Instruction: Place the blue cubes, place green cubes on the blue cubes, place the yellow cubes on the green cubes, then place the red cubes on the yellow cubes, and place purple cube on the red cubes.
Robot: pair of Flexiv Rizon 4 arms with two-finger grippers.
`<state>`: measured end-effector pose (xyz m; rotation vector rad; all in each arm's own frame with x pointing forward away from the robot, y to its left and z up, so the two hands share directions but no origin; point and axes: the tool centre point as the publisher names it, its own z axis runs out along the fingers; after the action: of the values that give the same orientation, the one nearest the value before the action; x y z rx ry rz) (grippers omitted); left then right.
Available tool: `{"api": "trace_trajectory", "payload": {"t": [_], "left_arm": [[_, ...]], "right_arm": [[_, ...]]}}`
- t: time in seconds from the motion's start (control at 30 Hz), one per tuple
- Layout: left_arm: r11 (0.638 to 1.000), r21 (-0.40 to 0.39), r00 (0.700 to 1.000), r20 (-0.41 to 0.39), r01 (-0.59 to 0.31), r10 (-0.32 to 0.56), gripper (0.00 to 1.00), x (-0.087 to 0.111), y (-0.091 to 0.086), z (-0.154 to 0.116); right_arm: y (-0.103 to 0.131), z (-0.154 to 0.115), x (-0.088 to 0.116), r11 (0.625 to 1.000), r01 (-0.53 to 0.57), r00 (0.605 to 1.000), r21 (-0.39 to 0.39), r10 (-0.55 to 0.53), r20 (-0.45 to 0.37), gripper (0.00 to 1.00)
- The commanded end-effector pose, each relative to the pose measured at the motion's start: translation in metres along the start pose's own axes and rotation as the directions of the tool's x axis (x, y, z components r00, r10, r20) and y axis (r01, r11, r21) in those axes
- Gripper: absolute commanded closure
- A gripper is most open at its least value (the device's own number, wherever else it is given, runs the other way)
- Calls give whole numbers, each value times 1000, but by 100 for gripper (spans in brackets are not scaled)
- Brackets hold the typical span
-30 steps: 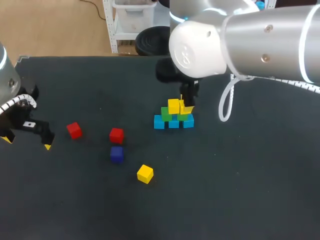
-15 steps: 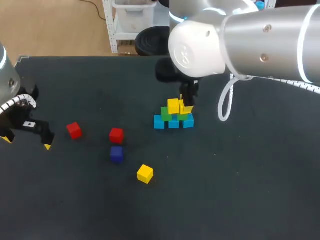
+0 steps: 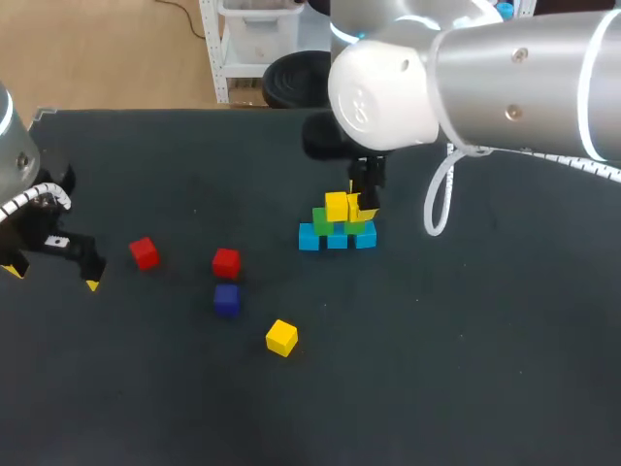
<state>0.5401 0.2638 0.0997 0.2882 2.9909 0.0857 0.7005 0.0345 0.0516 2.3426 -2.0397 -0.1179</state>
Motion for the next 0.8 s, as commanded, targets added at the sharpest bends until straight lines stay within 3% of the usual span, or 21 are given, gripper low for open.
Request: {"api": "trace_trajectory", "payload": {"t": [0.03,0.33,0.73,0.8], "left_arm": [[1000,4,1000,1,-2,2,0,0,1,0],[1000,4,1000,1,-2,2,0,0,1,0],[1000,4,1000,1,-2,2,0,0,1,0],[1000,4,1000,1,-2,2,0,0,1,0]], "right_arm": [[0,0,2,1000,-1,1000,2,1,5,0],[4,-13,12,998,-23,1000,58,24,-6,0],[20,-49,68,974,-164,985,155,169,-20,0],[20,-49,68,974,-164,985,155,169,-20,0]]}}
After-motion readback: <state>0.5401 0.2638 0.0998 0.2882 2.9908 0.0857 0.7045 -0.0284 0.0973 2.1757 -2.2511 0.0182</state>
